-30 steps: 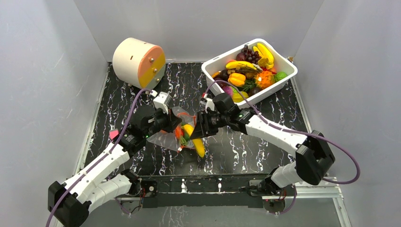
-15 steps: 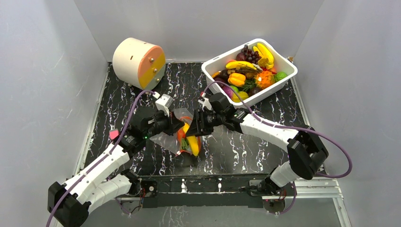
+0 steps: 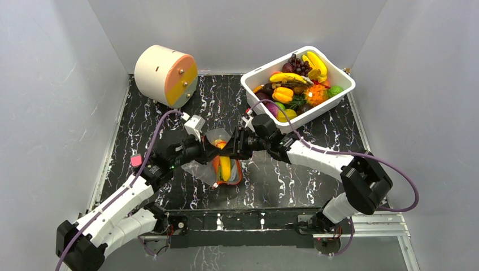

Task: Place the food in the zip-top bag and seal the zipper
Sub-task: Place the fake fruit in the zipper food storage bag.

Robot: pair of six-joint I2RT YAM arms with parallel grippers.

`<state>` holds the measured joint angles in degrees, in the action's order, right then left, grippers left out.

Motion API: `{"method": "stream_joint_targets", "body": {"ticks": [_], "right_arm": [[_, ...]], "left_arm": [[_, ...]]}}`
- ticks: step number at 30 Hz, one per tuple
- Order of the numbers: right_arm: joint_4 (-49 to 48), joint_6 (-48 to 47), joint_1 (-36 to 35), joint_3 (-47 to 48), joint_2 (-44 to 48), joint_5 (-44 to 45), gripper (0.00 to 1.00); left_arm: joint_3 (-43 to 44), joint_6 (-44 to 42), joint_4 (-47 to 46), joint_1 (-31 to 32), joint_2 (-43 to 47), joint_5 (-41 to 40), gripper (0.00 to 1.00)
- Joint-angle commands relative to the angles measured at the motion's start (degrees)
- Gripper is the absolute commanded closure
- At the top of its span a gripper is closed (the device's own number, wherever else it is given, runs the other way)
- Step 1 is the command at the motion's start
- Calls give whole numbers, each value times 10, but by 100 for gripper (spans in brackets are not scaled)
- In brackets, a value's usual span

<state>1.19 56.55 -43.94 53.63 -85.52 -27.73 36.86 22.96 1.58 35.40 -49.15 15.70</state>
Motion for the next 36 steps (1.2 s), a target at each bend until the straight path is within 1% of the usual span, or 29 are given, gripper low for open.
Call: {"method": "stream_joint_targets", "body": {"ticks": [1,12,18,25,28,32,36], "right_arm": [[-96,57,-1,-17,31,61,73],[-148,114,-6,-66,56,136,72],[-166,132,-15,-83,52,151,70],[-160,121,-35,-83,34,160,69],[-137,99,-39,-71,21,154,69],[-98,69,-44,-51,6,152,65],[-108,70,-47,-51,-4,144,61]], "left_arm": [[-18,38,-40,3,29,30,100],[-29,79,-78,3,35,15,100],[-24,90,-89,3,32,-1,100],[-19,95,-92,3,25,-21,100],[-18,94,-91,3,21,-21,100],[-20,93,-92,3,21,-21,100],[-24,95,-96,3,21,-21,100]]}}
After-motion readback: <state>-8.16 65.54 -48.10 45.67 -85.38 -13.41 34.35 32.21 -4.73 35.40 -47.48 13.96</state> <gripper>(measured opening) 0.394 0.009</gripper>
